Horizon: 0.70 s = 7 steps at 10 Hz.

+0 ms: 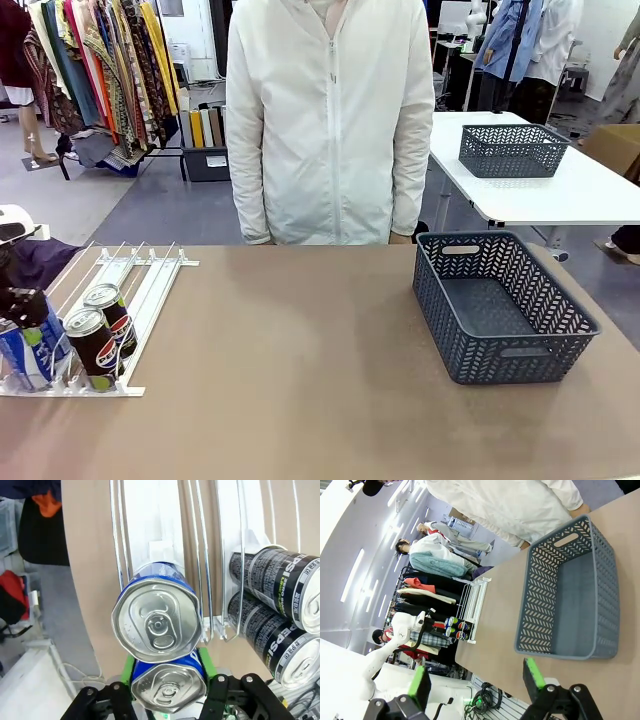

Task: Retrieve and store the cans from the dispenser.
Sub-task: Pick up one can from the Automatic Can Dispenser and place it in the middle of the table.

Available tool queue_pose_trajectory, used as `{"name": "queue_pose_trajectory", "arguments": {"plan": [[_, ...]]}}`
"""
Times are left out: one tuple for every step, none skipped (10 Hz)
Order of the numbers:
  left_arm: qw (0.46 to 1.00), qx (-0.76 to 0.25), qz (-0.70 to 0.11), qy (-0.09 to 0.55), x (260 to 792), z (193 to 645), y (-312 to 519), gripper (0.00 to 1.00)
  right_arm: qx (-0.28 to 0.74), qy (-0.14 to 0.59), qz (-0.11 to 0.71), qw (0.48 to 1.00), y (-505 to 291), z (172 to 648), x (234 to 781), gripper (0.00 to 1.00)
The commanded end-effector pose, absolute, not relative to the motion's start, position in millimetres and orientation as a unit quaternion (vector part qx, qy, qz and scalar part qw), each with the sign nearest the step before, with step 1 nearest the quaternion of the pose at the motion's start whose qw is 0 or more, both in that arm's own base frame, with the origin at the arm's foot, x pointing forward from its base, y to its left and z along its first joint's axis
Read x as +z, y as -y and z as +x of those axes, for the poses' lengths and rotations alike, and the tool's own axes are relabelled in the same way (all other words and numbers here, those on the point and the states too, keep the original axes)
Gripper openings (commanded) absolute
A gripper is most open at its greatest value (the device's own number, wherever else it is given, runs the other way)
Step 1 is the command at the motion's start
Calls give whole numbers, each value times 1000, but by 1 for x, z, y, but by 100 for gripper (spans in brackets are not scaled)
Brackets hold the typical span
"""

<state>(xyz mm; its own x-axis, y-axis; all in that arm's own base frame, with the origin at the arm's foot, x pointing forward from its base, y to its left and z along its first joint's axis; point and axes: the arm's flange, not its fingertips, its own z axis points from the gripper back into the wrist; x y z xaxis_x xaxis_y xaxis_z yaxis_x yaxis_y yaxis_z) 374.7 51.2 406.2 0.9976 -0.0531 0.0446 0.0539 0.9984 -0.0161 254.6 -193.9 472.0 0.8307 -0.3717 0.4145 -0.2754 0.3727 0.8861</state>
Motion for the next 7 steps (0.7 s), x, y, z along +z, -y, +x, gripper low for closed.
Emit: {"name": "queue_pose_trajectory", "arguments": {"plan": [[999, -33, -17, 35, 389, 352, -51, 0, -26, 301, 563, 769, 195, 258, 477, 100], [998, -37, -19, 37, 390, 351, -51, 0, -26, 301, 563, 769, 195, 258, 477, 100], [998, -42, -18, 42, 395, 349, -49, 0, -26, 301, 563, 769, 195, 258, 477, 100], [998, -46, -20, 49, 410, 344, -49, 0, -26, 301, 563, 769, 195, 258, 477, 100], [996, -55, -16, 71, 439, 339, -50, 0, -26, 301, 563, 769, 195, 258, 477, 100], [993, -58, -18, 96, 475, 333, -53, 0, -26, 301, 563, 769, 195, 258, 477, 100], [990, -73, -44, 113, 513, 326, -52, 0, -26, 301, 563, 769, 195, 258, 477, 100]]}}
